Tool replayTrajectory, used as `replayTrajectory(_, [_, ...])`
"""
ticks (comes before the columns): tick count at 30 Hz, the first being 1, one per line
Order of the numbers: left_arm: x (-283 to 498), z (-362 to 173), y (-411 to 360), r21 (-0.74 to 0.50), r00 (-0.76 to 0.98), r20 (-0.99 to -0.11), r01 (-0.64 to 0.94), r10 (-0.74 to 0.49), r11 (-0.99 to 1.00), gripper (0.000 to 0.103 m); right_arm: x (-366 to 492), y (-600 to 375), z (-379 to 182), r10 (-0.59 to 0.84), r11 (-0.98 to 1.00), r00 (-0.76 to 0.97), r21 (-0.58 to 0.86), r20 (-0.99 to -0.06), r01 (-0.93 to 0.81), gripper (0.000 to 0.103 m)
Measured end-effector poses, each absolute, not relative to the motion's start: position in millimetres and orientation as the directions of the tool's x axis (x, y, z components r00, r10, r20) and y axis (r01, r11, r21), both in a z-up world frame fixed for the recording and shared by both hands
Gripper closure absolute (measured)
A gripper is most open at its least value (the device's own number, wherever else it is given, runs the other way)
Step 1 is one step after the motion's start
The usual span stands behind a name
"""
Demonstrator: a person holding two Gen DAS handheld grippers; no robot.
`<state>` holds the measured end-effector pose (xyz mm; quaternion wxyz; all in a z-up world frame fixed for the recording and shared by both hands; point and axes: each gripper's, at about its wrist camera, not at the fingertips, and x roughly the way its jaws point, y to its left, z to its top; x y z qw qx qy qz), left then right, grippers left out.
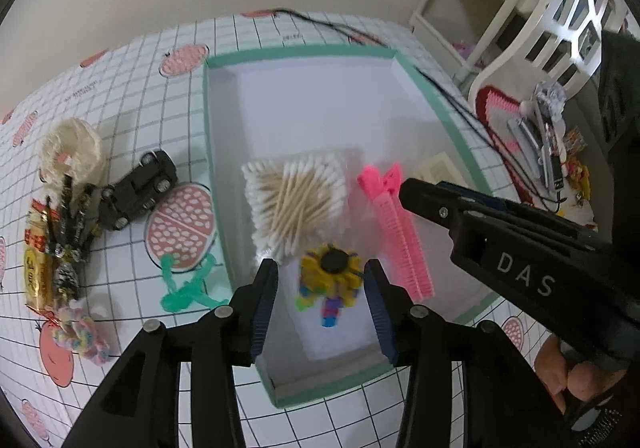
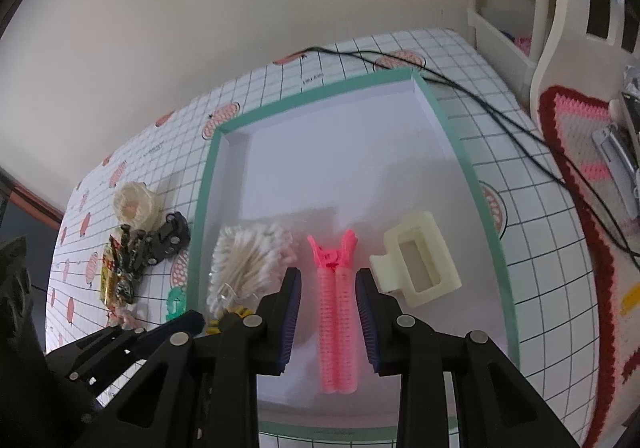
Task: Organize objects
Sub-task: 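Lower the toy block figure into the tray and open the left tool, then move both tools back from the tray toward the remaining pile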
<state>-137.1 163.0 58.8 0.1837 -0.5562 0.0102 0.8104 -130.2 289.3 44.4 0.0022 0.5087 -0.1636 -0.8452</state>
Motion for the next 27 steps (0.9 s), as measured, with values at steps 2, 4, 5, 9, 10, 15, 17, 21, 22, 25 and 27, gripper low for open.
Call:
replayTrajectory(2, [-138,63,160,-0.185,-0.335,-0.898,-0.301,0.285,-0.936,0.057,-130,290,46,-0.168,-0.946,-0.49,0.28,-0.855,-0.164,0.071])
replayTrajectory(4, [-137,68,155,-0.172,-0.364,-0.89,-0.291,0.275,-0.941,0.057,-128,291,48,-0.166,-0.946,-0.494,0.28,-0.854,-0.166,0.071])
replayTrajectory(5, [-138,69,156,-0.16,-0.381,-0.886,-0.285,0.265,-0.945,0.057,-128,291,48,-0.165,-0.945,-0.495,0.28,-0.853,-0.167,0.071])
replayTrajectory(9, [-146,76,144,-0.124,-0.443,-0.87,-0.225,0.215,-0.966,0.041,-129,291,47,-0.164,-0.946,-0.493,0.278,-0.854,-0.167,0.072])
replayTrajectory(10, [-147,77,140,-0.127,-0.449,-0.868,-0.207,0.21,-0.97,0.041,-129,291,46,-0.165,-0.946,-0.491,0.278,-0.855,-0.166,0.072])
replayTrajectory(15, [-152,70,121,-0.108,-0.462,-0.872,-0.134,0.158,-0.985,0.034,-131,287,43,-0.153,-0.953,-0.48,0.257,-0.864,-0.159,0.068])
replayTrajectory(17, [-153,68,116,-0.091,-0.469,-0.873,-0.106,0.131,-0.99,0.022,-130,286,43,-0.144,-0.956,-0.482,0.247,-0.864,-0.158,0.061])
replayTrajectory(21, [-153,67,105,-0.095,-0.49,-0.865,-0.061,0.113,-0.994,0.013,-130,288,44,-0.119,-0.961,-0.49,0.224,-0.864,-0.162,0.044])
replayTrajectory(22, [-154,66,103,-0.091,-0.494,-0.863,-0.054,0.106,-0.994,0.013,-130,288,44,-0.117,-0.961,-0.491,0.224,-0.863,-0.164,0.04])
replayTrajectory(25, [-155,63,97,-0.078,-0.506,-0.859,-0.028,0.081,-0.997,0.002,-131,288,44,-0.113,-0.96,-0.495,0.224,-0.861,-0.17,0.032])
replayTrajectory(27, [-155,63,93,-0.078,-0.516,-0.854,-0.012,0.073,-0.997,0.002,-132,288,43,-0.111,-0.96,-0.496,0.222,-0.861,-0.17,0.025])
